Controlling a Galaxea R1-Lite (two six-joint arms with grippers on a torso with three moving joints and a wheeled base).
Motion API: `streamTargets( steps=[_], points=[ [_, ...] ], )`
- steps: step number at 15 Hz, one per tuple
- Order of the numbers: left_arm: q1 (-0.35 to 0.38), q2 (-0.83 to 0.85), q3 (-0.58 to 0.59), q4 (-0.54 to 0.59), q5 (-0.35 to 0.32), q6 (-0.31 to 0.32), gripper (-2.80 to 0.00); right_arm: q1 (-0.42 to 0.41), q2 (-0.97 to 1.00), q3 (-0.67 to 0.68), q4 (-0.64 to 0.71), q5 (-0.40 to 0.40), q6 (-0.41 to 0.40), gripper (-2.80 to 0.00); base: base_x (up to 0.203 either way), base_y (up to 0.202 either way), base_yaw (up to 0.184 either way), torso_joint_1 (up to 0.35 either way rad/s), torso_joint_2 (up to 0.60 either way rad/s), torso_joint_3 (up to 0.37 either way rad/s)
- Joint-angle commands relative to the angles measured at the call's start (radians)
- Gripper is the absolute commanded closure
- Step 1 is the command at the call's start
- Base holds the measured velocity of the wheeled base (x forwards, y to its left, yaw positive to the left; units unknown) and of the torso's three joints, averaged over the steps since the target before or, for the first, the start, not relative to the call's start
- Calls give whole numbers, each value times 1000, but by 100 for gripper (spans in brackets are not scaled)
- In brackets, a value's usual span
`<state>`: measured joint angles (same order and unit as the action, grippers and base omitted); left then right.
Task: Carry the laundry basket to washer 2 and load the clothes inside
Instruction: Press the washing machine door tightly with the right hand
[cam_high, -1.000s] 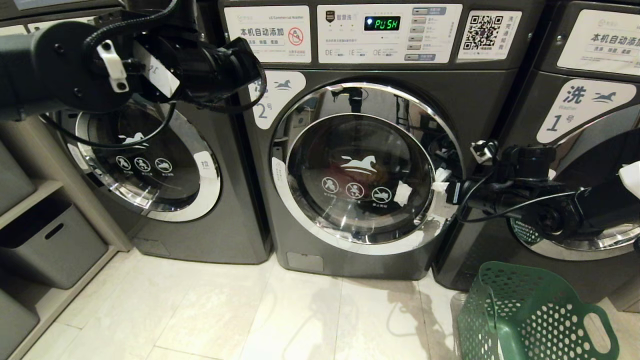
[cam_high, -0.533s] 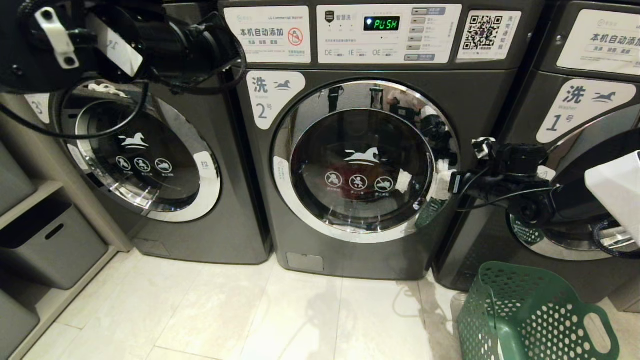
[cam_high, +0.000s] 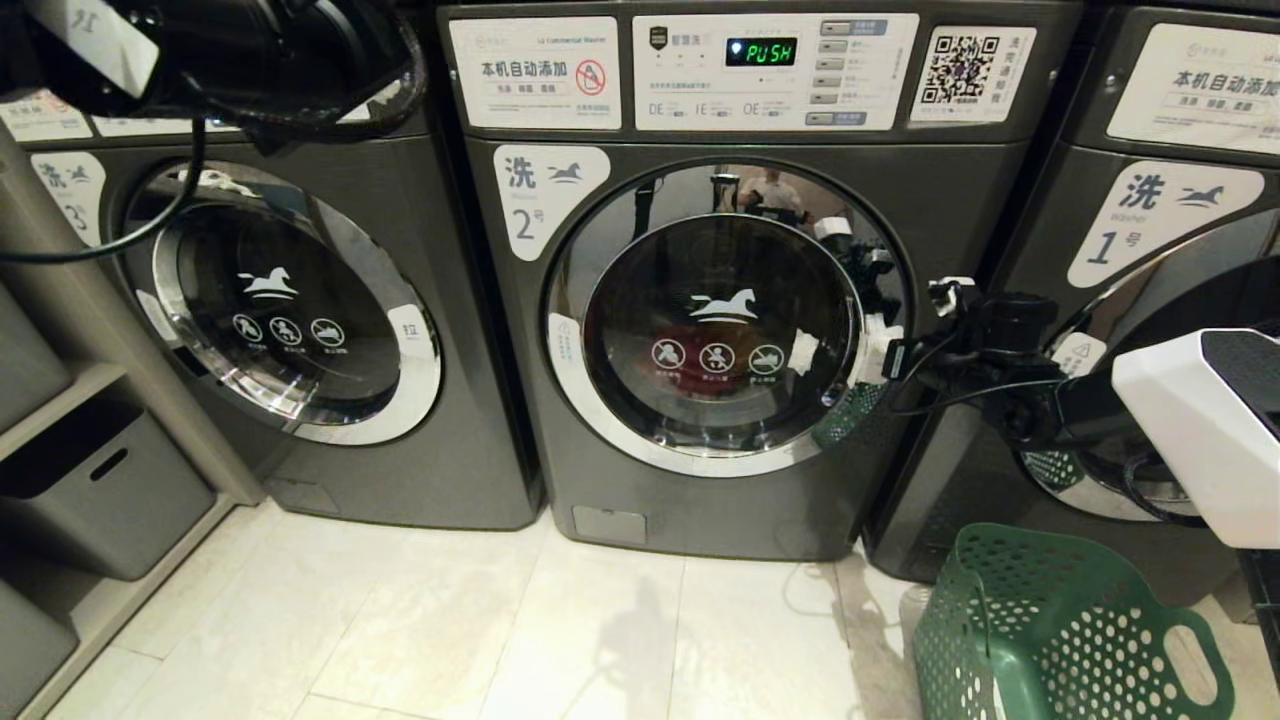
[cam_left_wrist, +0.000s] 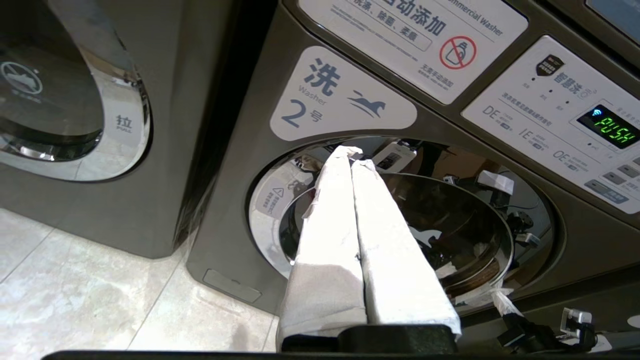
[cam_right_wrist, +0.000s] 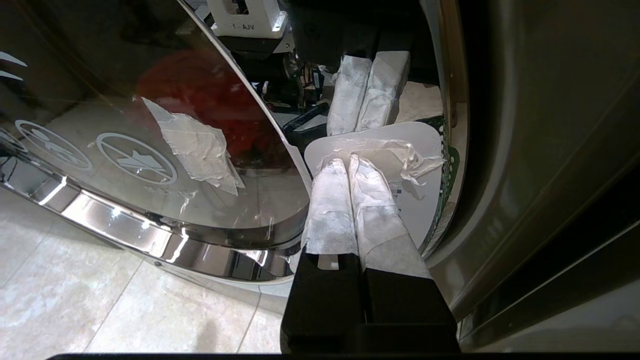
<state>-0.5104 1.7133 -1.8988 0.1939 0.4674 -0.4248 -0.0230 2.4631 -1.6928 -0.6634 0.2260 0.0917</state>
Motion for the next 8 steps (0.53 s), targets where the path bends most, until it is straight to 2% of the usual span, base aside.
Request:
streamTargets(
  steps=[1, 5, 8],
  points=[
    [0, -22, 19, 0, 6, -3, 0, 0, 49, -47, -5, -2, 2, 0, 0, 0, 0, 0, 0, 0],
    [1, -67, 88, -8, 23, -4, 0, 2, 68, -77, 1, 2, 2, 0, 0, 0, 0, 0, 0, 0],
    [1, -85, 101, -7, 28, -4, 0, 3, -4, 7, 2, 3, 2, 0, 0, 0, 0, 0, 0, 0]
  ],
)
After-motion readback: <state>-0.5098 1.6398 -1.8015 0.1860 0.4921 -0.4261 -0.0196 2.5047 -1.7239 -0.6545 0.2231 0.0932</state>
